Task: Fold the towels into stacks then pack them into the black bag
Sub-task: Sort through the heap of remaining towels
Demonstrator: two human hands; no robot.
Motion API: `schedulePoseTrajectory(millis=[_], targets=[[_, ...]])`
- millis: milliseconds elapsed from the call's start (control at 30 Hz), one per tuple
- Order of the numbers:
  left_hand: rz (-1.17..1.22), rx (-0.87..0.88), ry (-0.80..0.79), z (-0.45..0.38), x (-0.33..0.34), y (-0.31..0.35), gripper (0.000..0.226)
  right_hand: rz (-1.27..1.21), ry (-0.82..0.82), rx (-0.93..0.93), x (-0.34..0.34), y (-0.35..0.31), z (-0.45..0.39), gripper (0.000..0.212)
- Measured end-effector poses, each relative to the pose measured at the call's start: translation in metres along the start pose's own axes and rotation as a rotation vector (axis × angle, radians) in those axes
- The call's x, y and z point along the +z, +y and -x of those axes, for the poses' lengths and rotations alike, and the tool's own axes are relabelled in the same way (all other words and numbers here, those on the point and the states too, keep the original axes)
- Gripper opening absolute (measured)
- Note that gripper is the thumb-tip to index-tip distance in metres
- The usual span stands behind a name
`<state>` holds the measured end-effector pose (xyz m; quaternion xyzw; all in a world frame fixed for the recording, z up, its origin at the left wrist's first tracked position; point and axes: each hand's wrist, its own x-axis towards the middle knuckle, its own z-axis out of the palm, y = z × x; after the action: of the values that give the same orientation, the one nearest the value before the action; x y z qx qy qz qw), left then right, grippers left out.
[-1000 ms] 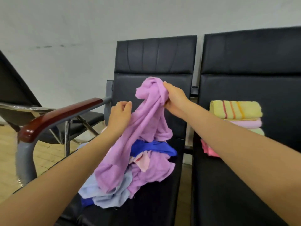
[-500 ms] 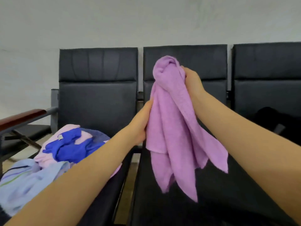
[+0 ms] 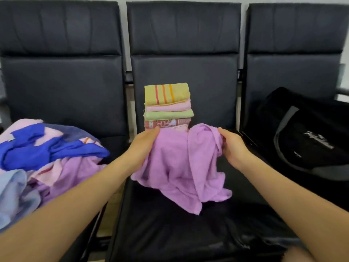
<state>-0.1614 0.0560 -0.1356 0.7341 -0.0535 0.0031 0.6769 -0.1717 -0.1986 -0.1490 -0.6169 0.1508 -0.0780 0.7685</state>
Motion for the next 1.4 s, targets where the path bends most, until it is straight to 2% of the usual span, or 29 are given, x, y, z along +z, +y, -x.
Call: schedulePoseTrajectory(millis=[67, 167, 233, 267, 333, 367, 400, 433, 500, 600, 633, 700, 767, 800, 867, 933, 1000, 1067, 1133, 1200, 1267, 1333, 1400], targets=[[-0.171, 0.065, 0.006, 0.003, 0.007, -0.011, 0.023, -0.040, -0.020, 0.002, -0.010, 0.007, -0.004, 0.031], [-0.414, 0.160, -0.095, 0.006, 0.010, -0.027, 0.021, -0.147, -0.107, 0.069, -0.017, 0.011, -0.010, 0.029], [-0.494, 0.174, -0.116, 0.006, 0.008, -0.037, 0.023, -0.055, -0.223, 0.120, -0.017, 0.012, -0.007, 0.022], [-0.515, 0.149, -0.107, 0.006, 0.005, -0.041, 0.022, 0.148, -0.313, 0.144, -0.015, 0.014, -0.002, 0.025], [-0.551, 0.084, -0.101, 0.007, -0.002, -0.048, 0.022, 0.860, -0.469, 0.135, -0.013, 0.027, 0.009, 0.032], [-0.577, 0.053, -0.108, 0.008, -0.006, -0.052, 0.023, 1.174, -0.520, 0.052, -0.012, 0.036, 0.011, 0.036], [-0.619, 0.028, -0.117, 0.009, -0.012, -0.057, 0.024, 1.307, -0.550, -0.066, -0.009, 0.045, 0.010, 0.040], [-0.671, 0.009, -0.120, 0.011, -0.017, -0.062, 0.023, 1.299, -0.536, -0.180, -0.005, 0.052, 0.009, 0.041], [-0.779, -0.012, -0.086, 0.014, -0.025, -0.071, 0.016, 1.163, -0.369, -0.369, 0.005, 0.058, 0.002, 0.036], [-0.856, 0.024, -0.046, 0.018, -0.030, -0.079, 0.018, 1.144, -0.195, -0.506, 0.019, 0.058, -0.004, 0.024], [-0.900, 0.037, -0.074, 0.021, -0.027, -0.079, 0.020, 1.231, -0.200, -0.484, 0.022, 0.062, -0.005, 0.030], [-1.049, 0.017, -0.190, 0.026, -0.019, -0.079, 0.025, 1.394, -0.288, -0.306, 0.022, 0.071, -0.008, 0.038], [-1.133, -0.018, -0.265, 0.029, -0.006, -0.077, 0.038, 1.346, -0.347, -0.200, 0.017, 0.077, -0.008, 0.034], [-1.055, -0.027, -0.274, 0.031, 0.000, -0.076, 0.038, 1.229, -0.344, -0.192, 0.015, 0.076, -0.008, 0.036], [-0.679, -0.057, -0.207, 0.030, 0.007, -0.069, 0.026, 0.941, -0.292, -0.210, 0.011, 0.068, -0.006, 0.031], [-0.265, -0.077, -0.048, 0.025, 0.008, -0.056, 0.020, 0.681, -0.208, -0.243, 0.006, 0.052, -0.004, 0.024], [0.001, -0.127, 0.090, 0.016, 0.004, -0.041, 0.020, 0.515, -0.086, -0.284, -0.001, 0.034, 0.000, 0.025], [0.132, -0.173, 0.171, 0.009, -0.002, -0.025, 0.018, 0.342, -0.002, -0.318, -0.010, 0.020, 0.005, 0.027], [0.195, -0.018, 0.133, 0.013, -0.005, -0.021, 0.017, 0.209, 0.059, -0.338, -0.015, 0.012, 0.011, 0.023], [0.187, 0.095, 0.099, 0.023, -0.004, -0.018, 0.018, 0.225, 0.101, -0.381, -0.016, 0.013, 0.015, 0.027], [0.081, 0.094, 0.091, 0.035, 0.002, -0.018, 0.020, 0.340, 0.068, -0.430, -0.016, 0.017, 0.023, 0.029], [-0.110, -0.019, 0.001, 0.046, 0.006, -0.020, 0.027, 0.545, -0.104, -0.437, -0.022, 0.026, 0.032, 0.021], [-0.497, -0.115, -0.301, 0.054, 0.008, -0.028, 0.036, 0.843, -0.429, -0.336, -0.032, 0.040, 0.042, 0.026]])
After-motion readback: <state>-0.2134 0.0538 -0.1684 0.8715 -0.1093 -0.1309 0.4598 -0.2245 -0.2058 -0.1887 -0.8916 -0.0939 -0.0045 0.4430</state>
